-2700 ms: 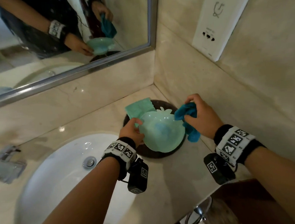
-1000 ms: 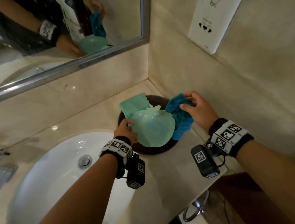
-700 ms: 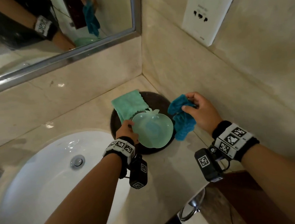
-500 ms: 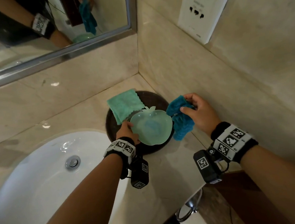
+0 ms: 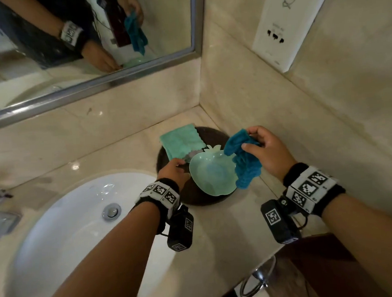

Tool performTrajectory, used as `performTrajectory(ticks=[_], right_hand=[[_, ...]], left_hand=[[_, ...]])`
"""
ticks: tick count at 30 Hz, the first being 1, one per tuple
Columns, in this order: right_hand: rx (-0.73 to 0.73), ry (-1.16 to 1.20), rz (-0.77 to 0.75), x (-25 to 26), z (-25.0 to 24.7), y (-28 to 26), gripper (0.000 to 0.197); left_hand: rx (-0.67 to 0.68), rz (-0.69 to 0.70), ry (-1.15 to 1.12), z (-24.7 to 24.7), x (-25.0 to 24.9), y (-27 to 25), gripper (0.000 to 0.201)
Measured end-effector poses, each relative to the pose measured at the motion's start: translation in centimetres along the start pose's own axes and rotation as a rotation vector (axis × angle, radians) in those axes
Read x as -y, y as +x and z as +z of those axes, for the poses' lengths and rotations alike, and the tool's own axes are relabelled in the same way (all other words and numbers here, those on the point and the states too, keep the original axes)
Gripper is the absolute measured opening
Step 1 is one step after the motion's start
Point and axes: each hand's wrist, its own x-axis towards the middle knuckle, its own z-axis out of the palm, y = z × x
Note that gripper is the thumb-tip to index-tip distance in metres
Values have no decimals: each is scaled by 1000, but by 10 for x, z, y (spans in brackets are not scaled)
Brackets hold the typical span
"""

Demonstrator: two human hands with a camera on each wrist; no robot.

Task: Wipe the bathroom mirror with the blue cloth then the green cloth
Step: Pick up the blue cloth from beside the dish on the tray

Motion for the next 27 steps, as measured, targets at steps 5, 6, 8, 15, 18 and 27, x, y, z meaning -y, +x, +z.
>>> performTrajectory(ticks=[5, 6, 8, 15, 18, 27], right_hand=[[-5, 69, -52, 40, 14, 0, 17], [7, 81, -68, 49, 18, 0, 16], [49, 76, -113, 67, 31, -1, 14], [182, 115, -179, 111, 90, -13, 16], [262, 92, -245, 133, 115, -22, 13], [575, 122, -393, 169, 182, -46, 42]], left_hand=[[-46, 196, -109, -47, -27, -28, 27], [-66, 240, -149, -58, -33, -34, 23], [-95, 325, -209, -81, -45, -47, 21], [-136, 465, -299, -141, -51, -105, 15], [-155, 498, -301, -160, -42, -134, 22], [-521, 400, -239, -204, -4, -189, 8]])
